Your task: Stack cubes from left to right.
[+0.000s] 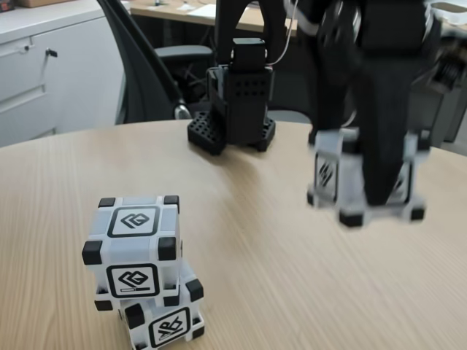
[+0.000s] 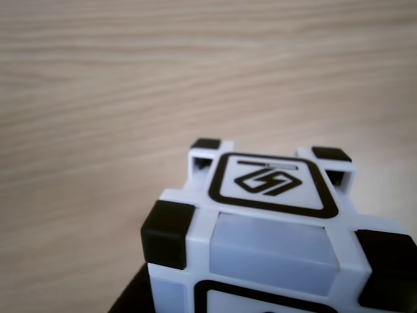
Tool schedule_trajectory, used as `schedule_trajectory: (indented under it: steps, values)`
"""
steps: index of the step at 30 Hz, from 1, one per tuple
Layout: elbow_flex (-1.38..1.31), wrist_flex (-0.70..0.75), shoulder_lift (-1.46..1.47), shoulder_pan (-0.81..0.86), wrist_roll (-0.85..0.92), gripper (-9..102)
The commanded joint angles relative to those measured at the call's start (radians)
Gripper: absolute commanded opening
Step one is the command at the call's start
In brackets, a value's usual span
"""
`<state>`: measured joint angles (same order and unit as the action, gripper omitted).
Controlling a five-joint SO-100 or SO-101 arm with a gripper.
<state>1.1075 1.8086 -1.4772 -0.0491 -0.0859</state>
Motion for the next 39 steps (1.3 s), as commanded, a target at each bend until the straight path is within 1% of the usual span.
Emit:
schedule_trajectory:
  steps: [1,5,14,20,31,39]
  values:
    - [-0.023,0.011,-0.121,0.003,-0.008,0]
    - [0.002,0.011,-0.149,0.003,0.005,0]
    - [0.258,0.011,-0.264,0.021,0.002,0]
    - [0.267,0.011,-0.275,0.029,0.031,0]
    - [0.264,0.011,-0.276,0.244,0.127,0]
    - [0.253,0.011,-0.275,0.342,0.153,0]
